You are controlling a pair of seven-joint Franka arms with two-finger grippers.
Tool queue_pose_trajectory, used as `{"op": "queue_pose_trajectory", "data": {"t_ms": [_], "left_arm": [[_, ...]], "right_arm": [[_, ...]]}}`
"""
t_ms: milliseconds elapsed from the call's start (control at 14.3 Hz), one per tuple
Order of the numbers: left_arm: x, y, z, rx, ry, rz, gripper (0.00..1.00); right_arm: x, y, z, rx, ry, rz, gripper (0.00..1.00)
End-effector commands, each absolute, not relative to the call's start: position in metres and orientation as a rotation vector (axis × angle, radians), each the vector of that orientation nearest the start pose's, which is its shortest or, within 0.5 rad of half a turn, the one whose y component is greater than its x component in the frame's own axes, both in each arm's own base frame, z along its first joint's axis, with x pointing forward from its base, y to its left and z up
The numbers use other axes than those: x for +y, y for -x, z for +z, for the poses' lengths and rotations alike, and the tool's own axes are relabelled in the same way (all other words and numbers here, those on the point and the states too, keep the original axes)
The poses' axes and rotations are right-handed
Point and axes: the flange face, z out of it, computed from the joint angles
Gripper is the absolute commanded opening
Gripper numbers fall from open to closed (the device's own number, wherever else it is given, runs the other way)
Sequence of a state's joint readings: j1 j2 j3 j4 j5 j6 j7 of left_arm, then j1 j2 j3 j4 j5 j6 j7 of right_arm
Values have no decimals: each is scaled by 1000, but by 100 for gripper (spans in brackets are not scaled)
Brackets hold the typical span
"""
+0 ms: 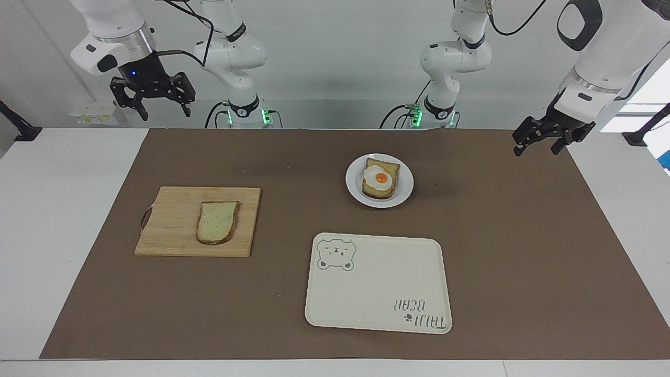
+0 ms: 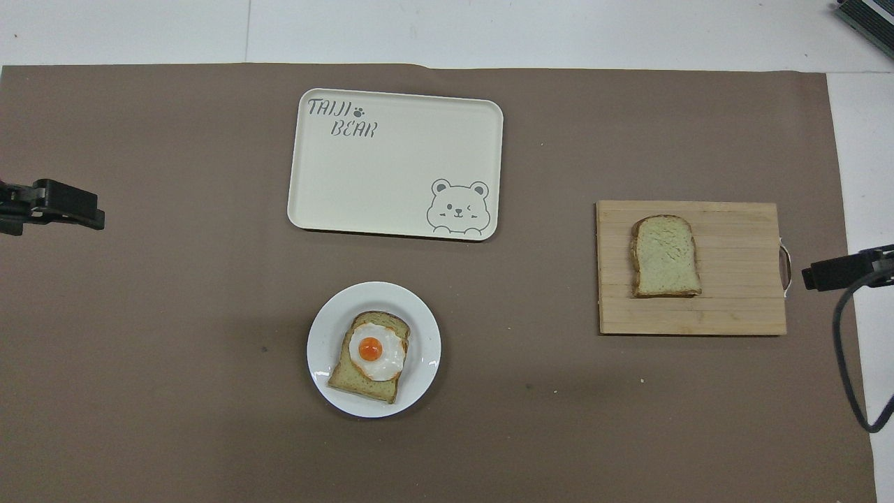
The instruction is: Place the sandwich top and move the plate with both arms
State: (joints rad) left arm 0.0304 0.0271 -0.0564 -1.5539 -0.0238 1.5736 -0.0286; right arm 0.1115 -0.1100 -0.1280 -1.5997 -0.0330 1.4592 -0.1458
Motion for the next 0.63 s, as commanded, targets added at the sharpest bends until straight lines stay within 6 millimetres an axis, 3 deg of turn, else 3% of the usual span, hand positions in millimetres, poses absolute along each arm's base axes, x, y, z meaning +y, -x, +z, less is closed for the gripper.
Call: {"op": "queue_pose_trajectory", "data": {"t_ms": [0,557], "left_arm": [[-16,-557,620,-19,3151,17,100],[-16,-557,620,-19,3151,17,100]], "right_arm": [[-16,-503,659,-207,3132,35,100],[-16,-504,659,-207,3132,25,100]]}}
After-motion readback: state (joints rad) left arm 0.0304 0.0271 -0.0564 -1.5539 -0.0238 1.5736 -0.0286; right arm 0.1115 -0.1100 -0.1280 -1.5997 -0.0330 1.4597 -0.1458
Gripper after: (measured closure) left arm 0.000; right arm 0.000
